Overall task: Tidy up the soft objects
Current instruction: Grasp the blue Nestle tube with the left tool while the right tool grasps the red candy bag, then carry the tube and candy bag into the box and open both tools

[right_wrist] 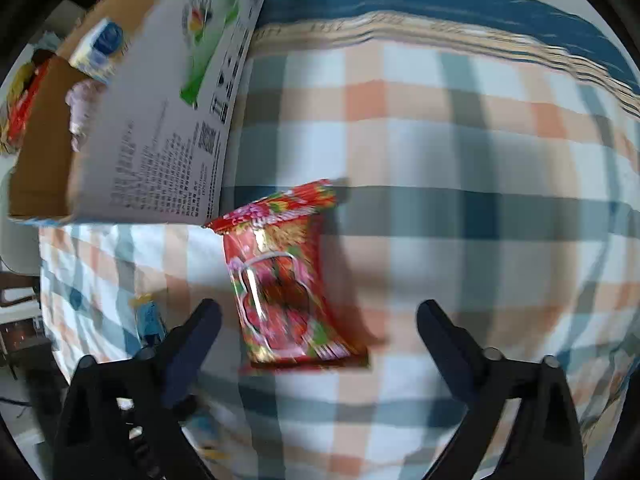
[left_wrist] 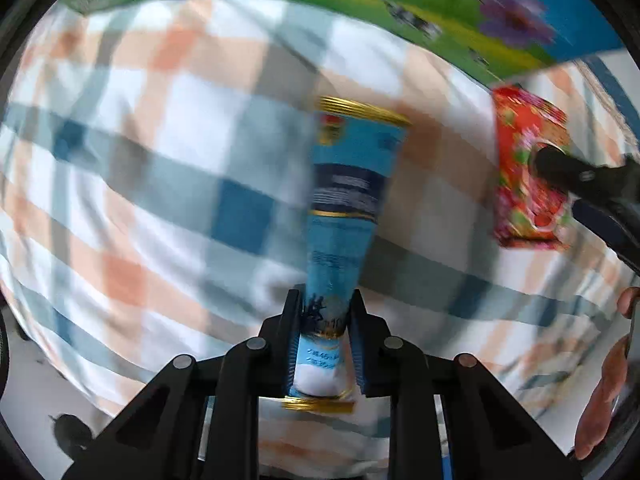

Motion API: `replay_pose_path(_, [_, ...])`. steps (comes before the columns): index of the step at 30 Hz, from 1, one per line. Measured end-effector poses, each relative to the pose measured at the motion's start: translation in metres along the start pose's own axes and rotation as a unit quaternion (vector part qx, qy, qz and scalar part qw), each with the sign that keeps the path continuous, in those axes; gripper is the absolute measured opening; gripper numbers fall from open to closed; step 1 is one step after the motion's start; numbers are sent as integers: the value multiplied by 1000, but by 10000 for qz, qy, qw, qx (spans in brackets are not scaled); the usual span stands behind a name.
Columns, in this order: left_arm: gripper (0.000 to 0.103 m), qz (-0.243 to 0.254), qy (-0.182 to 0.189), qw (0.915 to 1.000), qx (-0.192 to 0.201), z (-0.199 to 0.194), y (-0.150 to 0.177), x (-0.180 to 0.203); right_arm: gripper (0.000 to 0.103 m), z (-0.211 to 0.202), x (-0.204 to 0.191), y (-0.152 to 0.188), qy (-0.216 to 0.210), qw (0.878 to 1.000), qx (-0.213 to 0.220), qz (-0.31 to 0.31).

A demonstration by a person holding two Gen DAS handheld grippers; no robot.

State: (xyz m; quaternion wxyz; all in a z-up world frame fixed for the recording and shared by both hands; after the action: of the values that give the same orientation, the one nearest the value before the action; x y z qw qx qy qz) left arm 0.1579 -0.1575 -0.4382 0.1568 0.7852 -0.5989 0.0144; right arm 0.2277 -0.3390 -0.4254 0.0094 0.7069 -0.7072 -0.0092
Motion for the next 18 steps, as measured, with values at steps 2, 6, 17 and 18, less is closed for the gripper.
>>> replay_pose_path(2, [23, 38, -56, 9999, -78, 1, -6, -5, 74, 14, -9, -2, -49, 9998, -171, -12])
replay_pose_path(6, [26, 155, -96, 9994, -295, 15, -12, -7, 55, 20, -15, 4, -268, 9990, -313, 150])
replay_pose_path(17, [25, 670, -280, 9973, -92, 31, -2, 24, 62, 15, -4, 59, -782, 9942, -739, 95])
replay_pose_path(18, [23, 704, -273, 9971, -44, 31, -2, 25, 64, 15, -1, 56, -769, 9945, -710, 100])
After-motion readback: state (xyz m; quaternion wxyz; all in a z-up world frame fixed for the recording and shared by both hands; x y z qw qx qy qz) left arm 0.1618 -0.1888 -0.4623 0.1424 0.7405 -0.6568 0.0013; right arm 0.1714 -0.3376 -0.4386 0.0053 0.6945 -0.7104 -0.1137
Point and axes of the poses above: each gripper's, at about its wrist camera, not at the fingertips, and z roughly the way its jaws point, x to its right, y to its underside, the point moved 9 cm from there along z, roughly the way its jaws point, and after that the axes turned 9 degrees about y, right-handed, at the moved point
